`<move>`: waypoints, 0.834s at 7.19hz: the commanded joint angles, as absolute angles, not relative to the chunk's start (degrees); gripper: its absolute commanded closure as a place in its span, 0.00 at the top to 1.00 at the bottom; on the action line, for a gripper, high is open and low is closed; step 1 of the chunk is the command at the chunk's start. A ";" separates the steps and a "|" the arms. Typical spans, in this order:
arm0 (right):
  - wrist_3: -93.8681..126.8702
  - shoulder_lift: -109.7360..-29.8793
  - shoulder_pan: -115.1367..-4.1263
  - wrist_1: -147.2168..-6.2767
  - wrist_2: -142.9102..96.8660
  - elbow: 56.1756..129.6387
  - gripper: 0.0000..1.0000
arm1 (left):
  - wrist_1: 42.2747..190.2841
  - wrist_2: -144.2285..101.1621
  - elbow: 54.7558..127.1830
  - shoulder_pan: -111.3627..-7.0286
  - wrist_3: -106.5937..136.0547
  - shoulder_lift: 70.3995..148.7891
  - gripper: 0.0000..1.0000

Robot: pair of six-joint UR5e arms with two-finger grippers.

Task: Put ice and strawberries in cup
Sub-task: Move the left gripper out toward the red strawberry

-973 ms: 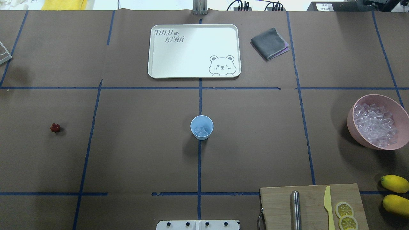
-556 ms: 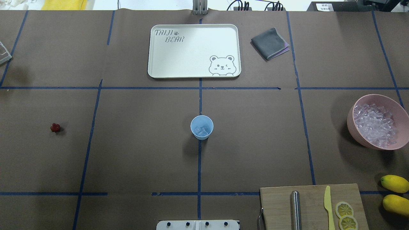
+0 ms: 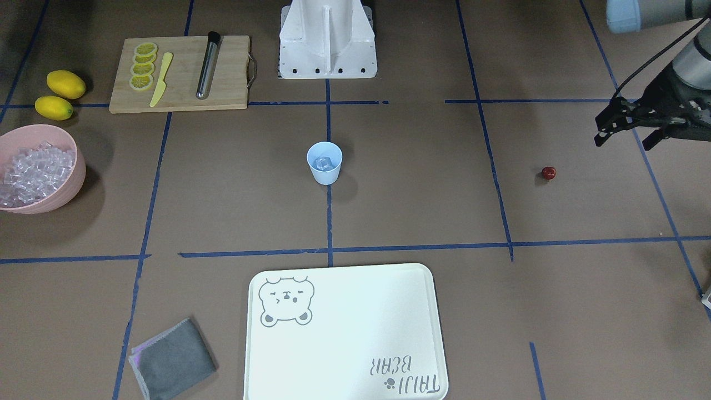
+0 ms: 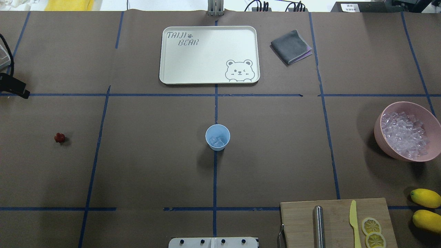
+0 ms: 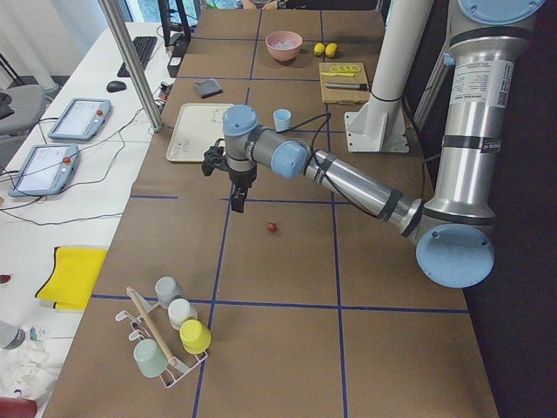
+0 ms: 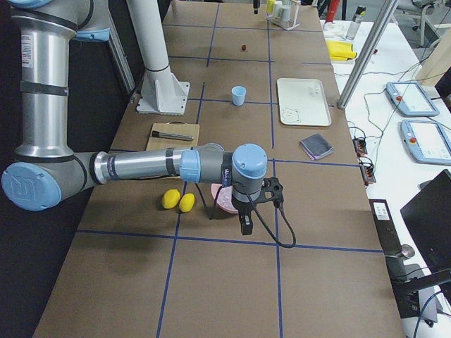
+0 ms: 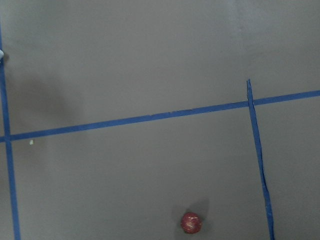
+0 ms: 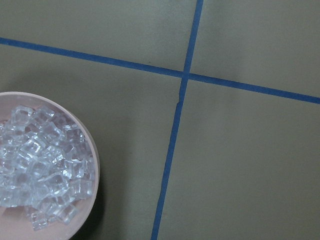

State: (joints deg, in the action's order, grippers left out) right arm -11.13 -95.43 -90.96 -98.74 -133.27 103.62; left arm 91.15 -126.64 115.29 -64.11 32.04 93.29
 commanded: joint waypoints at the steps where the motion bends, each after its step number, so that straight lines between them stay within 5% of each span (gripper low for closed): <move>1: -11.25 -95.45 -90.97 -98.70 -133.24 103.62 0.99 | 94.65 -121.40 115.49 -57.25 40.14 92.90 1.00; 6: -11.16 -95.54 -90.97 -98.70 -133.24 103.54 0.99 | 111.84 -117.51 103.05 -49.05 46.23 92.64 1.00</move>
State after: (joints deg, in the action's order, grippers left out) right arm -11.16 -95.53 -90.97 -98.70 -133.25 103.57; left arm 106.07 -117.65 107.67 -50.03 45.42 92.64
